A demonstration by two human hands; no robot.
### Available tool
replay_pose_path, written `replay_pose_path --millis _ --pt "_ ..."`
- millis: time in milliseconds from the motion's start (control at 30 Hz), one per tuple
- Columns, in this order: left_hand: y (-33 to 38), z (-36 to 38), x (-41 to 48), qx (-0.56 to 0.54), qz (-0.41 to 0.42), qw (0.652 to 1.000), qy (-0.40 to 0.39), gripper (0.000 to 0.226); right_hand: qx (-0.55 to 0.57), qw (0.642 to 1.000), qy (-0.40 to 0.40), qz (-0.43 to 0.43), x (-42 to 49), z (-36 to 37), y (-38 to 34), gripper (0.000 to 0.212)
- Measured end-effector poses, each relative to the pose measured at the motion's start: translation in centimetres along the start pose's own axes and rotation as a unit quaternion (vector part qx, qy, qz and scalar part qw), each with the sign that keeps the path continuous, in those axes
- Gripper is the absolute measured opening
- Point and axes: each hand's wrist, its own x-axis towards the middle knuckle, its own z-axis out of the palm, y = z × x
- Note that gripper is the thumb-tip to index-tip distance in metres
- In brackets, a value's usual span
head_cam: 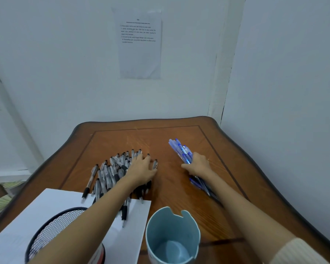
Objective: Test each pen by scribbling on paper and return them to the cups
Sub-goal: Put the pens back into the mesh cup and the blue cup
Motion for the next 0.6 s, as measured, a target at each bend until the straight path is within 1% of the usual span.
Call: replay_pose_path --millis 67,233,300,367,400,467,533,600 --pt "-0.1 0.1 0.0 0.019 -0.003 1.0 -0.015 0.051 0.005 1.0 -0.004 -0.001 0.1 0.0 0.1 0.045" --pt "0.1 0.2 0.2 0.024 0.007 1.0 -0.004 0.05 0.03 1.0 -0.003 -0.004 0.2 -0.6 -0.1 0.044" --pt "0.2 0.1 0.1 0.061 -0.004 0.998 0.011 0.052 0.01 0.999 -0.031 -0.012 -0.2 -1.9 -0.3 0.041" --pt "0.3 -0.1 -0.1 0.105 -0.042 0.993 0.024 0.056 -0.021 0.996 -0.087 -0.021 -0.9 -3.1 -0.2 0.031" --pt "0.3 -0.3 -0.2 0.11 -0.07 0.991 0.017 0.06 -0.025 0.994 -0.107 -0.023 -1.2 -3.4 0.0 0.025" --pt "0.3 -0.6 -0.2 0.095 -0.125 0.987 -0.028 0.072 -0.025 0.991 -0.13 -0.025 -1.9 -3.4 0.7 0.018" --pt "0.2 -0.8 -0.2 0.077 -0.167 0.981 -0.069 0.078 -0.026 0.991 -0.127 -0.025 -2.2 -3.1 1.4 0.027" --pt "-0.1 -0.7 -0.2 0.075 -0.189 0.976 -0.075 0.078 -0.015 0.993 -0.115 -0.024 -2.2 -3.0 1.9 0.035"
